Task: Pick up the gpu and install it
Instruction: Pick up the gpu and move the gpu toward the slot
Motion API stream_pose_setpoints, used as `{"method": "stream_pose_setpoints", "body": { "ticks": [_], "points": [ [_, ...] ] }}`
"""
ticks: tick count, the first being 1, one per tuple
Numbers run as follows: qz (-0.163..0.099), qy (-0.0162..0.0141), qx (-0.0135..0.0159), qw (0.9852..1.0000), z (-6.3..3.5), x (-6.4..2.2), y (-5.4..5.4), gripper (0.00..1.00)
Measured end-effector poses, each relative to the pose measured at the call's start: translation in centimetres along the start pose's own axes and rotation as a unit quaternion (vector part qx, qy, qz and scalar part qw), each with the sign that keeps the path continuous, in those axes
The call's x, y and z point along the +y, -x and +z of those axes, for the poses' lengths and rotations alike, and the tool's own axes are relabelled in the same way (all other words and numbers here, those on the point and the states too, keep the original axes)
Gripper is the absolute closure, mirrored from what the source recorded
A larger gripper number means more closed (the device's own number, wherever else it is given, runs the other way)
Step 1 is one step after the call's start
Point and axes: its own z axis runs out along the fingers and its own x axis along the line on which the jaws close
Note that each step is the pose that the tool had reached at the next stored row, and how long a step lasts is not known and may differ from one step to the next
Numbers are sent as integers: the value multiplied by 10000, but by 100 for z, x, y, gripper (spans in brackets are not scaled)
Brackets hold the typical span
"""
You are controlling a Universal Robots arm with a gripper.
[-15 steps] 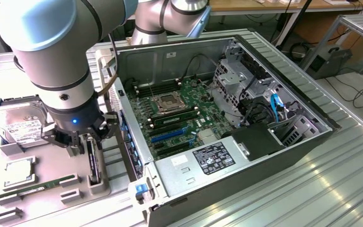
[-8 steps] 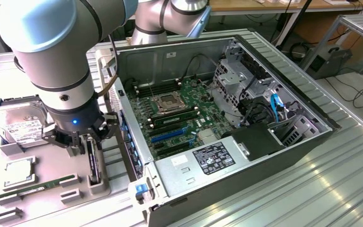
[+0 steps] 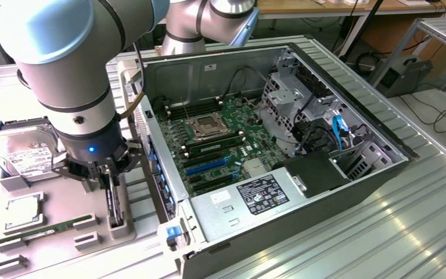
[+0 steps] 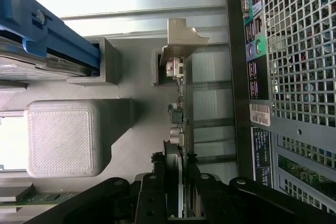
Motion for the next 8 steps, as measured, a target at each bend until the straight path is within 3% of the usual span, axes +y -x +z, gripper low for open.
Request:
{"method": "stream_pose_setpoints", "body": {
  "ticks": [8],
  "points": [
    [0,-2,0,10000,0,0,0,74]
  ]
}}
